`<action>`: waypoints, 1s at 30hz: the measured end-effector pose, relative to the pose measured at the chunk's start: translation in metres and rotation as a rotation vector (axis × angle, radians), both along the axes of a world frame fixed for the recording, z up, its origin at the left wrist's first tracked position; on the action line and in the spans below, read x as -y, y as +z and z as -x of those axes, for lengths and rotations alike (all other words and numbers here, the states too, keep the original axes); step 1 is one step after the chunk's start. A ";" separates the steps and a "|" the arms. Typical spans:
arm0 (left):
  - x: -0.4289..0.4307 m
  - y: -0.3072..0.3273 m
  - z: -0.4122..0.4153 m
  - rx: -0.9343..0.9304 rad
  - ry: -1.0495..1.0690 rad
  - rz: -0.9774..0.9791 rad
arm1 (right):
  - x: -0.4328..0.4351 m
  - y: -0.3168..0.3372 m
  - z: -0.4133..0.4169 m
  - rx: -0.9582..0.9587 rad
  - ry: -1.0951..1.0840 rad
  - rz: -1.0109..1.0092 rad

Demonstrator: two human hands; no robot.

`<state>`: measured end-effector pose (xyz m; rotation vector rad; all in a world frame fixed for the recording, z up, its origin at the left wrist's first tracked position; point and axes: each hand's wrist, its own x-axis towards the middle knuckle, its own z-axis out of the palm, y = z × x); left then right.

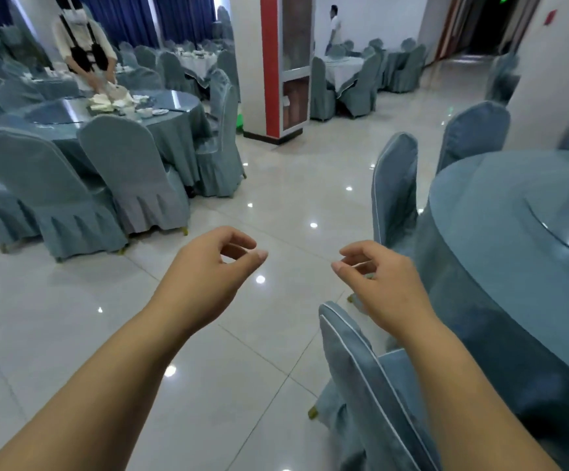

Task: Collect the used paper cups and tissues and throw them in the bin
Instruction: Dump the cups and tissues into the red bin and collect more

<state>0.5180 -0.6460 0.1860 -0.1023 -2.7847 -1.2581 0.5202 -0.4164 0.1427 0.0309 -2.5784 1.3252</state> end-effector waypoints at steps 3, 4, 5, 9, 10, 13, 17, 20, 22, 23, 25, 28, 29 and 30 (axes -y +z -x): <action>0.011 0.000 0.038 0.000 -0.071 -0.019 | 0.009 0.001 0.017 0.009 -0.064 -0.030; 0.013 0.000 0.051 0.007 -0.093 -0.033 | 0.009 0.002 0.024 0.007 -0.093 -0.037; 0.015 -0.001 0.064 0.012 -0.114 -0.046 | 0.008 0.002 0.033 0.003 -0.127 -0.038; 0.018 -0.002 0.128 -0.008 -0.194 -0.056 | 0.002 0.004 0.082 -0.024 -0.223 -0.055; 0.017 -0.002 0.146 -0.014 -0.218 -0.050 | 0.002 0.005 0.097 -0.035 -0.238 -0.062; 0.010 0.000 0.206 -0.028 -0.275 -0.057 | 0.001 0.006 0.147 -0.059 -0.280 -0.069; -0.003 0.012 0.292 -0.044 -0.333 -0.070 | -0.007 0.018 0.216 -0.064 -0.375 -0.059; -0.010 0.020 0.351 -0.051 -0.371 -0.102 | -0.012 0.028 0.264 -0.084 -0.431 -0.052; -0.015 0.022 0.389 -0.044 -0.398 -0.136 | -0.012 0.031 0.295 -0.074 -0.450 -0.059; -0.018 0.023 0.408 -0.037 -0.413 -0.157 | -0.012 0.032 0.310 -0.067 -0.459 -0.063; -0.024 0.022 0.446 -0.020 -0.451 -0.181 | -0.012 0.033 0.342 -0.060 -0.483 -0.070; -0.036 0.023 0.506 -0.009 -0.505 -0.197 | -0.013 0.034 0.390 -0.070 -0.540 -0.059; -0.038 0.024 0.525 -0.007 -0.523 -0.205 | -0.013 0.033 0.406 -0.073 -0.564 -0.058; -0.041 0.023 0.546 -0.006 -0.543 -0.217 | -0.012 0.032 0.423 -0.079 -0.587 -0.062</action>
